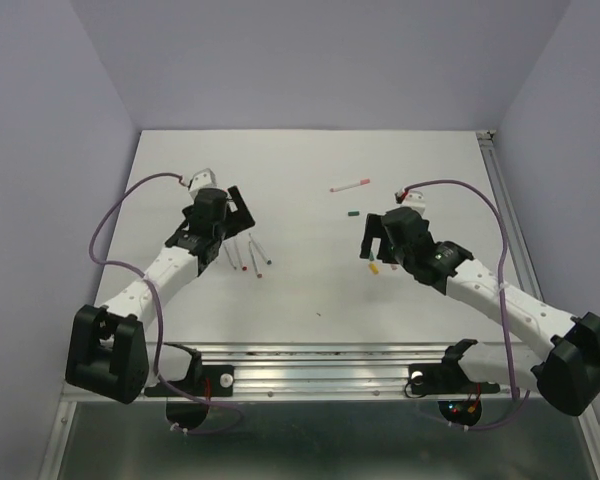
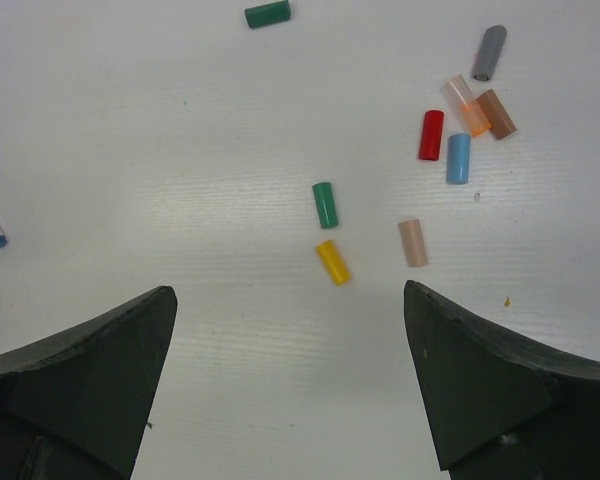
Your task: Open the pen caps
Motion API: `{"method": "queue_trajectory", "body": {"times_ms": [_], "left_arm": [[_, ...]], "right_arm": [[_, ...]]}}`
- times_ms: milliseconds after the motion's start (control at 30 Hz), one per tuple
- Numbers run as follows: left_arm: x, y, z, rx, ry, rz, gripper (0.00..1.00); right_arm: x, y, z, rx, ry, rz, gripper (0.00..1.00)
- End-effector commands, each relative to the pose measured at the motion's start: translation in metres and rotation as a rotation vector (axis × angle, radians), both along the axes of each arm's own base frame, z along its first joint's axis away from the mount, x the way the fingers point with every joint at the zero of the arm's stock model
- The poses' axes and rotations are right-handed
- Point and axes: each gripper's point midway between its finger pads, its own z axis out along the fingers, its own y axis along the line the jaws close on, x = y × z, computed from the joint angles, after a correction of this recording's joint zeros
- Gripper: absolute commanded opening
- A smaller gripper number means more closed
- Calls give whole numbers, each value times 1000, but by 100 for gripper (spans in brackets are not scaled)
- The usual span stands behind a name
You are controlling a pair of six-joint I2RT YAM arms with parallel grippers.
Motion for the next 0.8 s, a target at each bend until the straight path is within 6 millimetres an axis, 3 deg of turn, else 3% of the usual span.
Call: {"method": "queue_trajectory", "body": {"times_ms": [0, 67, 100, 133, 167, 200, 233, 267, 300, 333, 367, 400, 467, 500, 533, 667, 700, 733, 767], "left_arm": [[30, -74, 68, 36, -199, -357, 99], [42, -110, 94, 92, -297, -538, 99], [48, -125, 85, 101, -292, -609, 99], [54, -144, 99, 115, -344, -717, 99], [61, -154, 100, 118, -351, -755, 99], [70, -164, 77, 127, -296, -788, 99], [85, -177, 95, 156, -335, -820, 99], [88, -189, 90, 157, -318, -860, 99], [98, -199, 66, 158, -270, -878, 99], [114, -209, 83, 191, -316, -893, 99], [118, -219, 77, 200, -296, -919, 99], [137, -232, 75, 206, -302, -937, 99], [151, -247, 70, 219, -296, -979, 99], [157, -252, 39, 245, -227, -1018, 99], [172, -263, 63, 264, -292, -1032, 99], [189, -295, 59, 292, -335, -1170, 99], [193, -297, 38, 300, -295, -1182, 99], [200, -304, 52, 320, -338, -1181, 99], [204, -306, 49, 327, -340, -1183, 99]], "right_arm": [[5, -13, 13, 25, -71, -90, 100], [9, -18, 22, 59, -113, -150, 100], [10, -18, 26, 75, -125, -159, 100], [11, -18, 31, 101, -140, -172, 100], [12, -18, 34, 114, -147, -182, 100], [13, -18, 38, 123, -154, -194, 100], [14, -20, 40, 127, -160, -208, 100], [15, -21, 43, 132, -165, -220, 100], [16, -24, 42, 132, -166, -240, 100], [18, -28, 42, 141, -169, -270, 100], [20, -30, 41, 145, -165, -282, 100], [22, -33, 38, 155, -150, -290, 100], [26, -36, 37, 173, -133, -295, 100], [28, -39, 35, 178, -126, -302, 100], [28, -38, 31, 191, -112, -298, 100], [36, -42, 26, 242, -95, -289, 100], [38, -41, 23, 254, -76, -281, 100], [41, -46, 18, 248, -56, -298, 100], [44, -48, 16, 251, -46, -303, 100]]}}
